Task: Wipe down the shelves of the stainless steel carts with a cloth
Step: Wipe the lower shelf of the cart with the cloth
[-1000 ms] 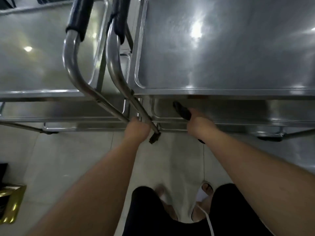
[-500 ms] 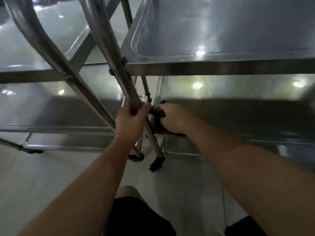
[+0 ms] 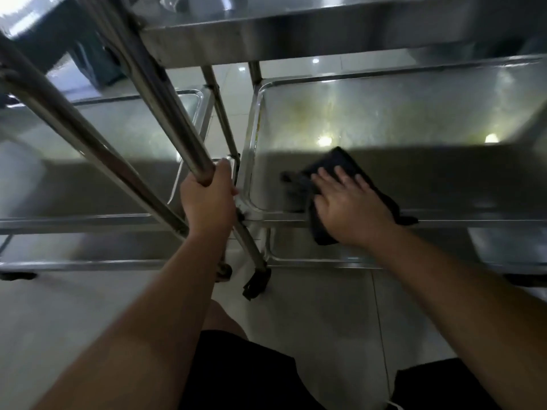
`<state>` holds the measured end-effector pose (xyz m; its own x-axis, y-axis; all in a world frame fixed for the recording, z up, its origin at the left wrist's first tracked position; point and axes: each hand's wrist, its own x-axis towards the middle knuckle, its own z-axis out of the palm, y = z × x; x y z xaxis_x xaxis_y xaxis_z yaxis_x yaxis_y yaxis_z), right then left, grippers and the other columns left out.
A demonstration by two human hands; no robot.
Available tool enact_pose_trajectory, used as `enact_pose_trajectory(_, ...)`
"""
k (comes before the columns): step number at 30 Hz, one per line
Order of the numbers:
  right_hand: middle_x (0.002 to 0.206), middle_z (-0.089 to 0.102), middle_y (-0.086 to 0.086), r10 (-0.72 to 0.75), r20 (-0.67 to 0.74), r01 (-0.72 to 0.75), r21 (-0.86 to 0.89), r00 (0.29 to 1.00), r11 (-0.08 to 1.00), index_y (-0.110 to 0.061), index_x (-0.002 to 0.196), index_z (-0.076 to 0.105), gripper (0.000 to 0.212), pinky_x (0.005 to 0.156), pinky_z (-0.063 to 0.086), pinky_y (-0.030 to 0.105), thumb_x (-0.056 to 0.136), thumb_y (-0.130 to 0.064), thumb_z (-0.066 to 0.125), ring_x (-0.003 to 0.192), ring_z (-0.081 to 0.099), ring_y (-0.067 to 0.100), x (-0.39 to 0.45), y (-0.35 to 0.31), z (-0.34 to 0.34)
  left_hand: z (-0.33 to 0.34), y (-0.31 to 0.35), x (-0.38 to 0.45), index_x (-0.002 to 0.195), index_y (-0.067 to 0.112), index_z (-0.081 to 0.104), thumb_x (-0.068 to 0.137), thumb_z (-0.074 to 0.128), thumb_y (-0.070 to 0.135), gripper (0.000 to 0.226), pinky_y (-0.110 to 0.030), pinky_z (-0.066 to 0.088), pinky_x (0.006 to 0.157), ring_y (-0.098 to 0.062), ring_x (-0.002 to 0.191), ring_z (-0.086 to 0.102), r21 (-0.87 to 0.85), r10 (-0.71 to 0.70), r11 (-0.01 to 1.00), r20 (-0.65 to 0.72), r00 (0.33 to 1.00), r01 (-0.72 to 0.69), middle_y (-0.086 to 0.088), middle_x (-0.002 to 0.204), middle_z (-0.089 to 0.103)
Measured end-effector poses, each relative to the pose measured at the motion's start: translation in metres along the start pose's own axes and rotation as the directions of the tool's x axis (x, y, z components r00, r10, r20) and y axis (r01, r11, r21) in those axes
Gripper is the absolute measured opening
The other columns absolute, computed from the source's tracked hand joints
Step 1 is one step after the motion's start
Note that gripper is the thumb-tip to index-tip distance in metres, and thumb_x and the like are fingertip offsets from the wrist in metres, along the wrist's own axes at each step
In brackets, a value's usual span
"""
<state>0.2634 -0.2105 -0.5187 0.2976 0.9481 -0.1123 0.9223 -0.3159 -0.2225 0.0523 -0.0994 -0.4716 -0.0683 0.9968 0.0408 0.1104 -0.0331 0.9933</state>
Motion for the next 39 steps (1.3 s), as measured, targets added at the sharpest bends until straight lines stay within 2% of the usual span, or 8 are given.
enact_pose_trajectory(5,0.174,0.011,0.011,0.366,-0.048,-0.369,-0.133,0.930,0.920,-0.007,0.164,0.018,0.080,0.129,0.005,0.050,0.100,-0.055,0.011,0.159,0.008,0.032,-0.029,0.111,-0.033,0.007,-0.002,-0.002,0.083,-0.012,0.063,0.078,0.064,0.044,0.057,-0.019,0.038,0.040,-0.009,0.042,0.049,-0.037,-0.009,0.999,-0.055,0.998,0.007,0.002,0.051,0.057)
enact_pose_trajectory(11,0.174,-0.010,0.010,0.389,0.040,-0.386,-0.060,0.920,0.920,-0.015,0.166,-0.001,0.077,0.128,-0.002,0.052,0.104,-0.059,0.014,0.159,-0.008,0.039,0.012,0.070,-0.029,0.011,-0.004,-0.002,0.078,-0.017,0.058,0.079,0.061,0.032,0.049,-0.017,0.038,0.042,-0.009,0.043,0.048,-0.038,0.058,0.997,-0.083,0.995,-0.061,0.001,0.049,0.053)
enact_pose_trajectory(20,0.174,-0.008,0.000,-0.010,0.056,0.009,0.021,0.998,1.000,-0.019,0.166,-0.001,0.069,0.128,-0.008,0.048,0.105,-0.050,0.009,0.160,-0.012,0.029,0.115,-0.115,0.004,0.013,-0.009,0.002,0.071,-0.018,0.049,0.080,0.062,0.023,0.045,-0.022,0.040,0.044,-0.014,0.045,0.047,-0.089,0.129,0.987,-0.092,0.987,-0.137,-0.008,0.051,0.049)
enact_pose_trajectory(25,0.173,-0.002,-0.013,-0.275,0.098,0.278,-0.022,0.956,0.960,-0.029,0.167,0.003,0.071,0.129,-0.004,0.042,0.102,-0.057,0.010,0.160,-0.007,0.014,0.093,-0.061,-0.005,0.009,-0.015,0.001,0.067,-0.012,0.051,0.081,0.063,0.026,0.042,-0.023,0.043,0.045,-0.014,0.047,0.050,-0.081,0.143,0.986,-0.049,0.989,-0.147,-0.005,0.052,0.051)
enact_pose_trajectory(30,0.174,0.002,-0.007,0.140,-0.063,-0.141,-0.019,0.988,0.990,-0.025,0.167,0.008,0.072,0.129,0.003,0.043,0.103,-0.057,0.015,0.160,0.000,0.021,0.062,0.040,-0.020,0.008,-0.020,0.003,0.061,0.003,0.054,0.081,0.065,0.030,0.036,-0.027,0.043,0.045,-0.015,0.047,0.051,-0.088,0.113,0.989,-0.045,0.993,-0.117,-0.003,0.051,0.053)
enact_pose_trajectory(34,0.175,-0.006,-0.001,0.522,-0.090,-0.524,0.003,0.848,0.852,-0.019,0.167,0.002,0.072,0.129,0.001,0.049,0.105,-0.054,0.011,0.160,-0.004,0.030,0.065,0.072,-0.024,0.012,-0.020,0.005,0.057,0.021,0.049,0.078,0.066,0.036,0.031,-0.031,0.039,0.046,-0.017,0.046,0.048,-0.110,0.088,0.989,-0.084,0.993,-0.097,-0.003,0.051,0.047)
enact_pose_trajectory(36,0.175,-0.005,0.000,0.572,-0.095,-0.570,0.050,0.815,0.820,-0.017,0.167,0.002,0.072,0.129,0.001,0.051,0.104,-0.052,0.010,0.160,-0.004,0.033,0.073,0.050,-0.019,0.013,-0.021,0.004,0.056,0.023,0.049,0.077,0.066,0.038,0.030,-0.028,0.039,0.043,-0.015,0.045,0.047,-0.121,0.090,0.988,-0.086,0.992,-0.100,-0.001,0.050,0.046)
enact_pose_trajectory(39,0.175,0.001,-0.002,0.348,-0.102,-0.344,0.056,0.932,0.937,-0.021,0.167,0.008,0.072,0.129,0.003,0.049,0.101,-0.052,0.012,0.160,0.000,0.030,0.095,-0.006,-0.011,0.014,-0.023,0.004,0.058,0.014,0.049,0.077,0.066,0.037,0.034,-0.028,0.041,0.044,-0.016,0.045,0.049,-0.127,0.104,0.985,-0.092,0.990,-0.115,-0.008,0.051,0.048)
